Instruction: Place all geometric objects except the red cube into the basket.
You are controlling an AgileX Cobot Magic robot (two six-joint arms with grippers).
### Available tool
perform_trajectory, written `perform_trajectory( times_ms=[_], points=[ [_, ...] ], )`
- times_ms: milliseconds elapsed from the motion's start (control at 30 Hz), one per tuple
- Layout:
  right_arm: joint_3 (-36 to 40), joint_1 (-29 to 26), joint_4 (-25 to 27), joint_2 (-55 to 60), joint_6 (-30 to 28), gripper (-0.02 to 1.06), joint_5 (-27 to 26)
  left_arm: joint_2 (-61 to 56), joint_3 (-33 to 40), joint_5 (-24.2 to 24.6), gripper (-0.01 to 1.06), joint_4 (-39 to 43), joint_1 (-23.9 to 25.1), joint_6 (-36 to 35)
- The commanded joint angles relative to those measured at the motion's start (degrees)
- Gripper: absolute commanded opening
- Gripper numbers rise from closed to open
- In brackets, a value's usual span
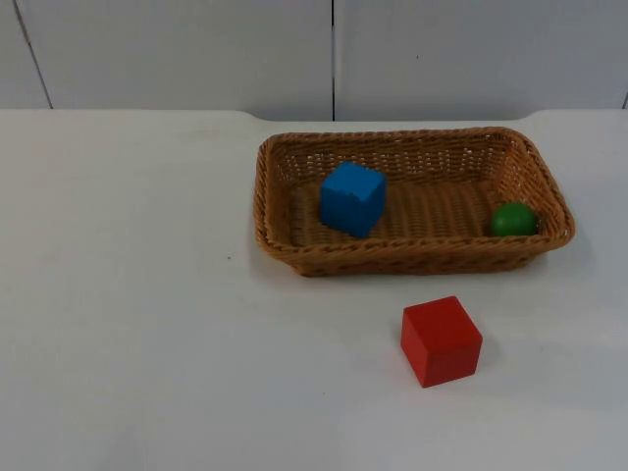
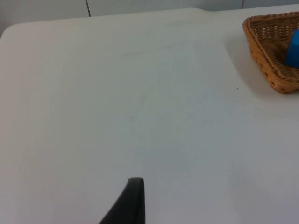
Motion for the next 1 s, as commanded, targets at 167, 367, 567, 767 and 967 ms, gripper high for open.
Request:
perform_trajectory(
  times_ms=[167,367,567,767,967],
  points=[
    [0.1,-8.6,0.3,-0.2,-0.5,1.05,-0.2,-0.3,0.4,-0.5,1.05,0.3,0.2,-0.2],
    [0.1,-21.7,0.3,-0.2,-0.5,1.05,-0.4,-0.3,0.4,-0.5,1.05,0.3,0.2,-0.2],
    [0.1,-28.4,0.3,-0.2,-0.5,1.05,-0.4,-0.3,0.4,-0.5,1.05,0.3,0.2,-0.2],
    [0.1,-29.1,0.3,-0.2,-0.5,1.05,-0.4,-0.3,0.4,-0.5,1.05,0.3,0.2,-0.2],
    [0.1,-29.1,0.3,-0.2,-0.5,1.05,-0.4,-0.3,0.4,-0.5,1.05,0.2,3.7,-0.2]
  ],
)
